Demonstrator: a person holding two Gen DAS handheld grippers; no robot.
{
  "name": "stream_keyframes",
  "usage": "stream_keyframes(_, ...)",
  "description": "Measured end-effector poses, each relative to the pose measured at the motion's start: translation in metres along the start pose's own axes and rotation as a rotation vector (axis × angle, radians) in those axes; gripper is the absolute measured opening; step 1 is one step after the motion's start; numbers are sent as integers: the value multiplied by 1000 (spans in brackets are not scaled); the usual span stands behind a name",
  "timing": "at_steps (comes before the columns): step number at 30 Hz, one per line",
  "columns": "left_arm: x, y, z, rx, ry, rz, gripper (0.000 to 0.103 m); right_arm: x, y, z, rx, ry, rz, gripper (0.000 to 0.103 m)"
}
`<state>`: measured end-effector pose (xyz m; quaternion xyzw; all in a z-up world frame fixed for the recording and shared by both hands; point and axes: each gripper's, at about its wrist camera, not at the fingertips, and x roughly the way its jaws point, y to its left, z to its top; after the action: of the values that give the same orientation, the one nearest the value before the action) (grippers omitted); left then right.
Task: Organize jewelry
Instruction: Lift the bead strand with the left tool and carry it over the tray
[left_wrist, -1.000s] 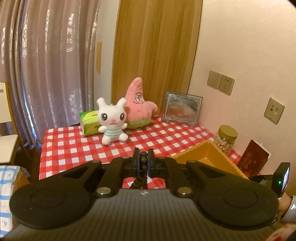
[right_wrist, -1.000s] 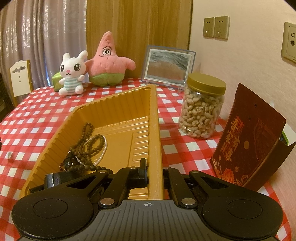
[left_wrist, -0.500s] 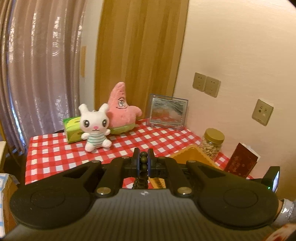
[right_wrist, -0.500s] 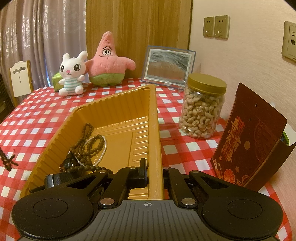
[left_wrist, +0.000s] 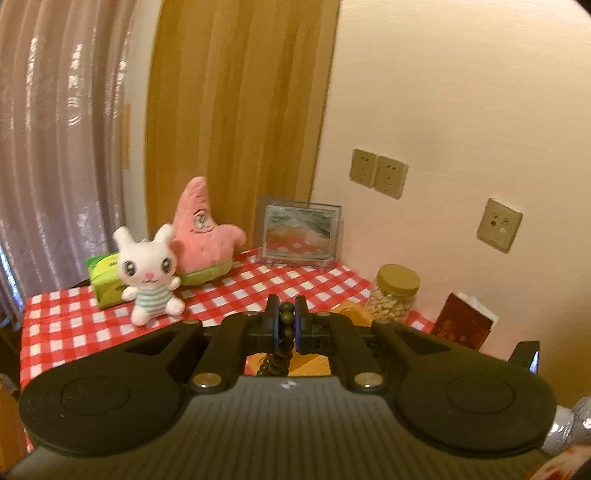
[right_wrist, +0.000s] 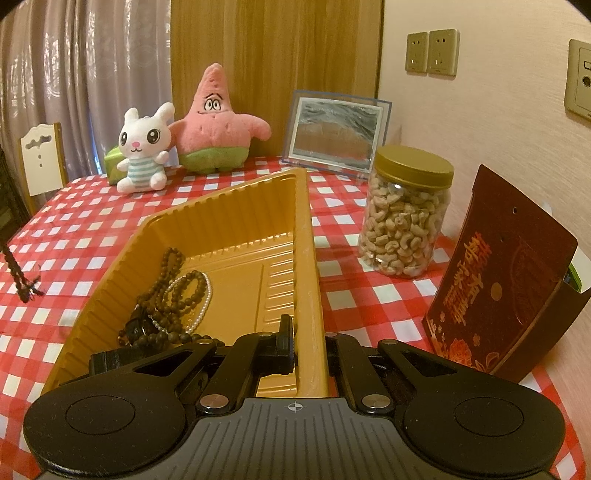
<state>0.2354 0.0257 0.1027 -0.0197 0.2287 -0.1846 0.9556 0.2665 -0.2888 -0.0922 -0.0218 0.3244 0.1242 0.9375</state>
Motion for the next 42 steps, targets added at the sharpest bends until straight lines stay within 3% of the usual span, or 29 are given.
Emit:
stream_keyframes(8, 14, -33, 32, 36, -94, -135, 7, 2, 0, -1, 4, 2, 1, 3)
stream_keyframes(12, 30, -46, 34, 44, -82, -182, 7, 2, -1, -1, 8, 1, 2, 3)
stream_keyframes(28, 122, -45, -66, -51, 252, -200, 7, 1, -2, -1, 14, 2, 3, 3)
stream_keyframes(33, 137, -50, -87, -56, 301, -188, 7, 1, -2, -1, 15, 4, 5, 3)
stream_keyframes(37, 145, -54, -101, -50, 336, -131, 7, 1, -2, -1, 17, 3, 3, 3)
stream_keyframes(42, 151, -63, -104, -51, 357, -129, 7, 1, -2, -1, 17, 3, 3, 3)
